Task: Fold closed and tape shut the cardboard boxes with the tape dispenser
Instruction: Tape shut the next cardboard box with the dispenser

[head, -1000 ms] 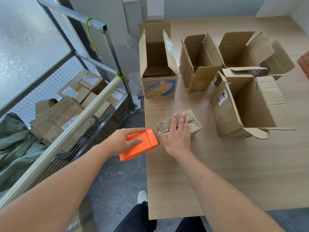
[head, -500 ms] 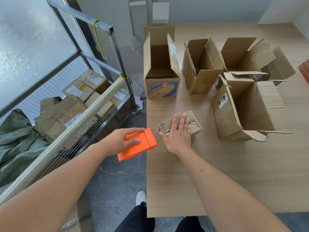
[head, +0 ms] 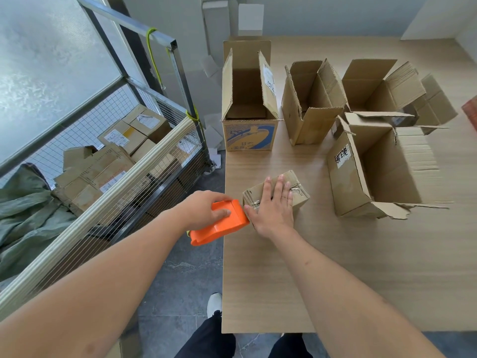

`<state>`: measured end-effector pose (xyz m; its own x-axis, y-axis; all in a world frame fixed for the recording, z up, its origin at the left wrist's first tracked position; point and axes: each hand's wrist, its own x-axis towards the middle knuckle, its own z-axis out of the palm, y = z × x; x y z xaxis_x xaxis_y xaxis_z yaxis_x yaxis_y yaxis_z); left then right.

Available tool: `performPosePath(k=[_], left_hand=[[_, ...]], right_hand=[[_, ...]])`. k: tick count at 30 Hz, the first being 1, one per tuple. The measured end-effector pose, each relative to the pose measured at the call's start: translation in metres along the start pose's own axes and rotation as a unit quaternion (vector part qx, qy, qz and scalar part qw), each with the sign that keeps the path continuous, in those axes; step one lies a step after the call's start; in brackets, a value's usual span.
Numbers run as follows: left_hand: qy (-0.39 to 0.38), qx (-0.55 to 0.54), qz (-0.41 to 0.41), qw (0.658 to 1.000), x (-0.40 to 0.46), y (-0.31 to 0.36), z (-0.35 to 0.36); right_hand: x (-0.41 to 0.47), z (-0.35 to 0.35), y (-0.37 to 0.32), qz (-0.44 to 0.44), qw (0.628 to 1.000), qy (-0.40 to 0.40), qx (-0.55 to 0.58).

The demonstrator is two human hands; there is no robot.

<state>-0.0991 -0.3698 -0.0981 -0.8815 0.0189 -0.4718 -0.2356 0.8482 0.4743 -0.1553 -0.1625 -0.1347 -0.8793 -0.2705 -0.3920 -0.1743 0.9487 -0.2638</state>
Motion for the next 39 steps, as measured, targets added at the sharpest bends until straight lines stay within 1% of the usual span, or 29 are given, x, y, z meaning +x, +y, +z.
performPosePath(k=[4,11,15,28,39], left_hand=[[0.008,0.034,-0.011,0.999,0.014,0.022,-0.001],[0.000,0.037,-0.039,0.999,0.022,0.034,-0.006],[-0.018,0.033,-0.054,0.998,0.030,0.037,-0.012],[-0.038,-0.033,-0.080,0.996,0.039,0.022,-0.008],[-0.030,-0.073,-0.097,0.992,0.034,0.019,0.000]], right_hand=[[0.000,0.004,0.000,-0.008,1.000,0.017,-0.015],[0.001,0.011,-0.002,-0.018,0.999,0.031,-0.040],[0.002,0.012,-0.001,-0.026,0.998,0.035,-0.051],[0.005,0.017,0.004,-0.028,0.997,0.041,-0.054],[0.004,0.015,0.003,-0.034,0.997,0.038,-0.053]])
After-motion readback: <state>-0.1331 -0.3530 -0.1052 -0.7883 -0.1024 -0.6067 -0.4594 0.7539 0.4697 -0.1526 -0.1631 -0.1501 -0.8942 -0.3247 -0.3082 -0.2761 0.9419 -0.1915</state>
